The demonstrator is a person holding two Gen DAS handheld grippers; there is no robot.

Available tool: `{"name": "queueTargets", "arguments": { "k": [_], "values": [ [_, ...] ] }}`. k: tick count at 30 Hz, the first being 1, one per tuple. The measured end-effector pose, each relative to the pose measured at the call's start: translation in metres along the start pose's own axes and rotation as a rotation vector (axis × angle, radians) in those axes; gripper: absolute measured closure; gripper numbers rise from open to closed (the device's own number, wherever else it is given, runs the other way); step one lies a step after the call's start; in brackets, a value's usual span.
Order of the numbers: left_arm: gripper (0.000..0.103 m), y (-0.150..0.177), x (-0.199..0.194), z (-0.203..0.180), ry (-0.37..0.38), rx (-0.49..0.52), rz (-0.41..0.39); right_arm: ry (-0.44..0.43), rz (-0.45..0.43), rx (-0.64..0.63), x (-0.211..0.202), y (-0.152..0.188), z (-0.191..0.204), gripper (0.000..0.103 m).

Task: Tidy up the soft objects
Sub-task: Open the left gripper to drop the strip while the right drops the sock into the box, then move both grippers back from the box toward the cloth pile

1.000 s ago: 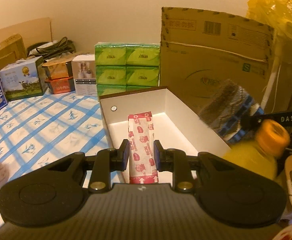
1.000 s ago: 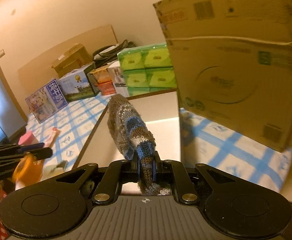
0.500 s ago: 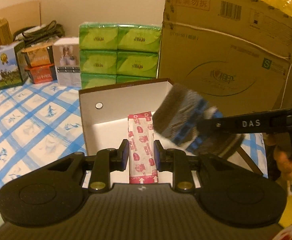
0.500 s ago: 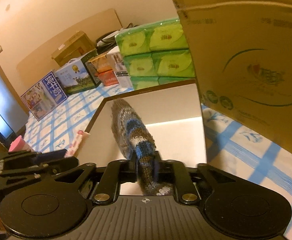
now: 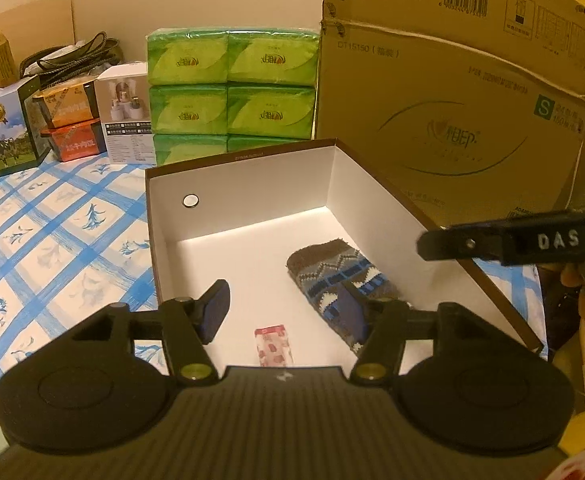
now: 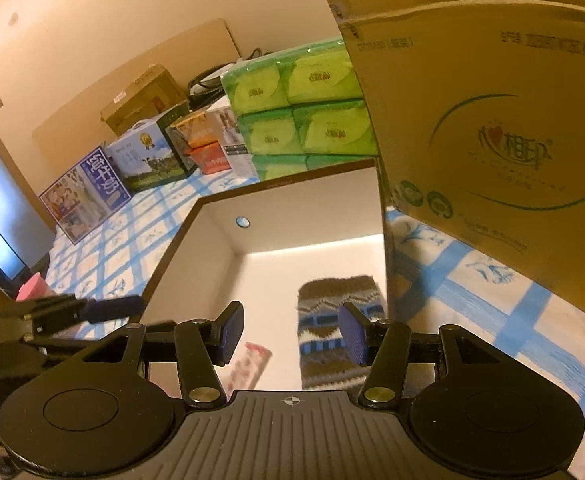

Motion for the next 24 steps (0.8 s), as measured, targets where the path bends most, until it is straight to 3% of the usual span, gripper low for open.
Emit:
{"name": "queueTargets", "arguments": {
  "k": [13,24],
  "values": [
    [0.046,0.023,-0.087,0.004,-0.055,-0.068,-0.025,0.078,-0.042,0.110,-0.074,0.027,-0.032,0.050],
    [0.046,0.082,-0.202,-0.001,-0.122,-0.161,-0.070,0.110,-0.097,0.172,-0.164,0.087,-0.017,0.050]
  ]
}}
Point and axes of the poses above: each gripper's, at about its wrist camera, not at the fingertips, and x roughly the way its jaws point, z to its left, y to its underside, the point moved 4 cm from there along x, roughly the way its jaws point, and after that the axes turned 13 degrees about y, right-handed, at the moved point
